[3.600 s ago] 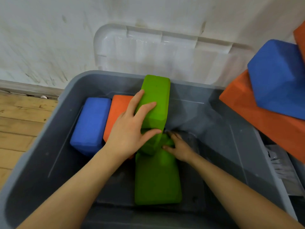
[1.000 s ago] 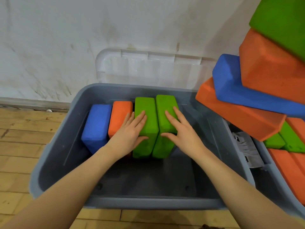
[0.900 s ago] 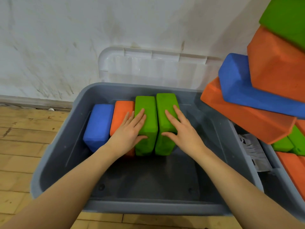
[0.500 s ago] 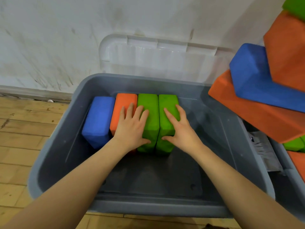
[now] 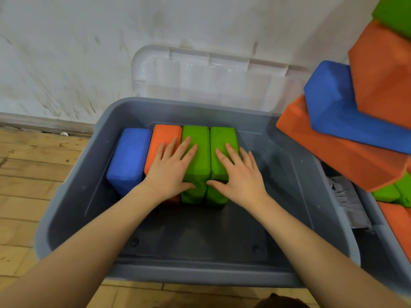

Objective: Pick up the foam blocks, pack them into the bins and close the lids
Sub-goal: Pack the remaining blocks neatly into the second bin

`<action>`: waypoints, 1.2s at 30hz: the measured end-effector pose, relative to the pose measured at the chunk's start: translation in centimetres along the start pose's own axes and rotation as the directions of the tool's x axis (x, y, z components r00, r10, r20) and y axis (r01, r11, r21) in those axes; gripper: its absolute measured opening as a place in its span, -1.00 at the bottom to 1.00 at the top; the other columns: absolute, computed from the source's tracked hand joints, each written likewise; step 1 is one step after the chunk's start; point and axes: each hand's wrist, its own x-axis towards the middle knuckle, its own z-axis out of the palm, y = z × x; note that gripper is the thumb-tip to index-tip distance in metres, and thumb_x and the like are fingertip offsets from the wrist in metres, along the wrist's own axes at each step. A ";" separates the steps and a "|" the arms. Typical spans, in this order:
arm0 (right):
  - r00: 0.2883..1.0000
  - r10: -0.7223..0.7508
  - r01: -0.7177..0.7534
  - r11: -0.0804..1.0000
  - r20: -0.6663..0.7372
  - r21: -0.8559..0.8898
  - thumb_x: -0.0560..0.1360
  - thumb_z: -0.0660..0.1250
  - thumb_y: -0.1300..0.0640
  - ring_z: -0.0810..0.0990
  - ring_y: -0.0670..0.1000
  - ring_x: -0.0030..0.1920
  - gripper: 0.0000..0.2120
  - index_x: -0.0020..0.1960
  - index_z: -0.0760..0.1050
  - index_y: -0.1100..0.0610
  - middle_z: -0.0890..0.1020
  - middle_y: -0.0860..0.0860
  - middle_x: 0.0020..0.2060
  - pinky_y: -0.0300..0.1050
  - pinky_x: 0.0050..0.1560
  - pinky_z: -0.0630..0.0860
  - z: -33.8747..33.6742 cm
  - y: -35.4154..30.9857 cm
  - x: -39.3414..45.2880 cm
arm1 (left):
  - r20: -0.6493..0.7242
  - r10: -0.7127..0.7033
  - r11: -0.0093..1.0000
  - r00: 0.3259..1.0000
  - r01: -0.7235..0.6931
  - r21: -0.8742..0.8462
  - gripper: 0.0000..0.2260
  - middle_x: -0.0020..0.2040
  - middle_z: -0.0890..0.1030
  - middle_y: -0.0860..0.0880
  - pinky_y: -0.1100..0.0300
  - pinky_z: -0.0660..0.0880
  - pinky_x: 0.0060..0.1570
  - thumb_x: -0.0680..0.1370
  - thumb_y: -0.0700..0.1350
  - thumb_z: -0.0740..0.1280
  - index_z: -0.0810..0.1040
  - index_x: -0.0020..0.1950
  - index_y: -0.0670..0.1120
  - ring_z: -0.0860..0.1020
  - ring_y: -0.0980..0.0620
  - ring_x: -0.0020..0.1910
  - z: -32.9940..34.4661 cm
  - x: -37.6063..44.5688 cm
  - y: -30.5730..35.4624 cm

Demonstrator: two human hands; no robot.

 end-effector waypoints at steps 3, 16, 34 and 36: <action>0.997 -0.065 0.066 0.997 -0.036 0.031 0.43 0.24 -0.32 0.02 0.20 0.49 -0.24 0.51 0.09 -0.06 0.07 -0.01 0.53 0.08 0.46 -0.02 -0.5 -1.4 0.3 | 0.042 -0.092 0.994 0.995 0.094 -0.055 0.01 0.55 -0.16 -0.07 -0.13 -0.15 0.42 0.34 0.28 0.41 -0.14 0.54 0.00 -0.16 -0.16 0.51 -1.2 -1.7 -2.4; 0.978 -0.207 0.209 0.976 0.033 -0.057 0.26 0.43 -0.29 0.10 0.17 0.48 0.03 0.53 -0.01 -0.01 0.09 0.07 0.52 0.06 0.47 -0.09 1.3 -9.2 5.2 | 0.170 -0.107 0.994 0.980 0.104 0.028 0.12 0.53 -0.28 -0.07 -0.13 -0.17 0.43 0.30 0.31 0.43 -0.35 0.49 0.06 -0.17 -0.33 0.48 -0.6 -4.0 -9.1; 0.970 -0.141 0.124 0.987 -0.198 -0.098 0.15 0.54 -0.21 0.41 0.22 0.33 -0.06 0.44 0.31 0.05 0.38 0.10 0.40 0.18 0.34 0.26 3.2 -9.9 4.5 | 0.008 -0.069 0.970 0.998 0.066 0.234 -0.01 0.47 0.25 -0.21 -0.27 0.19 0.32 0.24 0.11 0.55 0.10 0.51 -0.08 0.32 -0.48 0.29 0.4 -3.7 -8.8; 0.973 -0.131 0.113 0.988 -0.191 -0.102 0.14 0.55 -0.20 0.40 0.21 0.34 -0.05 0.44 0.30 0.04 0.37 0.09 0.41 0.17 0.35 0.25 3.2 -10.2 4.5 | 0.028 -0.076 0.964 0.997 0.066 0.259 -0.08 0.53 0.05 -0.19 -0.22 0.03 0.39 0.40 0.10 0.43 -0.14 0.52 -0.02 0.19 -0.46 0.38 0.8 -4.4 -8.7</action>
